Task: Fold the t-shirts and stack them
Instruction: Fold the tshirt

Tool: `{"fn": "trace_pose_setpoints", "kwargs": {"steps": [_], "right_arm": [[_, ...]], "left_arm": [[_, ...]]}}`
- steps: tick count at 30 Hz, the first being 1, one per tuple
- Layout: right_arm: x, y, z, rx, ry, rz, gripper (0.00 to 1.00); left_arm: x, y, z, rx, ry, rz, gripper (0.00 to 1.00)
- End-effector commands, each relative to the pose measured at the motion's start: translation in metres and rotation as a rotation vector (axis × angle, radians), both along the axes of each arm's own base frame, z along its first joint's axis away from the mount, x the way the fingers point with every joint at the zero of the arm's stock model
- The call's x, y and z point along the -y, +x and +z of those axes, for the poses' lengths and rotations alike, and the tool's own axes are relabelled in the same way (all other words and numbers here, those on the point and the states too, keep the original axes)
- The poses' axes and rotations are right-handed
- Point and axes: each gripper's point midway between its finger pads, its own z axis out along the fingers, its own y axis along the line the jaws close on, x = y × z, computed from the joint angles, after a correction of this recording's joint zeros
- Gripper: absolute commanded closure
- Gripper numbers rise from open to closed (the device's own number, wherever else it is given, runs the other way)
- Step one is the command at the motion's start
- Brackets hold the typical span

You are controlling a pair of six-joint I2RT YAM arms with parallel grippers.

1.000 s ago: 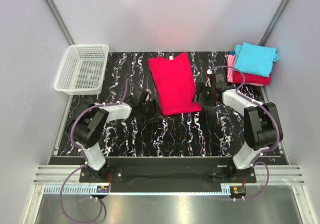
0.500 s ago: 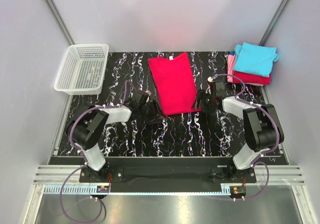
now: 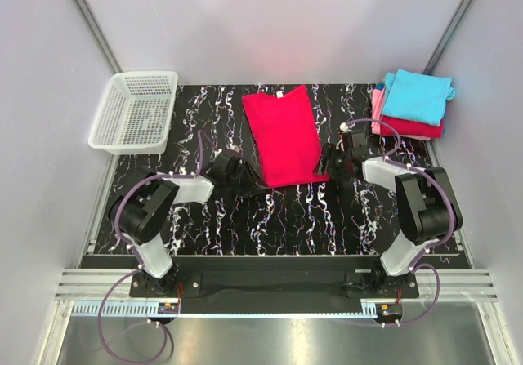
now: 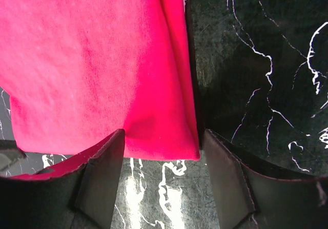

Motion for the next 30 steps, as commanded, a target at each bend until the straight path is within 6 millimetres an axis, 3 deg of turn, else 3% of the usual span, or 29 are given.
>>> {"fn": "trace_pose_setpoints", "kwargs": {"steps": [1,8,14,16,18,20,21,22,30], "right_arm": [[0.003,0.002,-0.006,-0.011,-0.016,-0.026,0.30],[-0.002,0.001,-0.012,-0.037,0.004,-0.017,0.31],[-0.004,-0.001,-0.013,-0.047,0.018,-0.017,0.35],[-0.005,-0.004,-0.014,-0.055,0.026,-0.017,0.41],[-0.005,-0.005,-0.014,-0.059,0.030,-0.021,0.54],[-0.005,-0.008,-0.013,-0.065,0.037,-0.020,0.84],[-0.006,-0.009,-0.013,-0.070,0.041,-0.020,0.95],[-0.005,-0.011,-0.013,-0.076,0.043,-0.023,1.00],[-0.010,-0.034,0.008,-0.079,0.100,-0.016,1.00]], "left_arm": [[-0.003,0.026,0.009,0.084,-0.013,0.097,0.62],[0.011,0.037,0.010,0.079,-0.055,0.087,0.64],[0.020,0.031,0.011,0.053,-0.072,0.054,0.65],[0.018,0.028,0.010,0.042,-0.061,0.054,0.67],[0.016,0.028,0.012,0.044,-0.047,0.058,0.76],[0.015,0.028,0.014,0.054,-0.034,0.054,0.85],[0.012,0.026,0.013,0.048,-0.018,0.058,0.97],[0.012,0.026,0.014,0.051,-0.010,0.055,1.00],[0.004,0.008,0.025,0.061,0.030,0.028,1.00]]}}
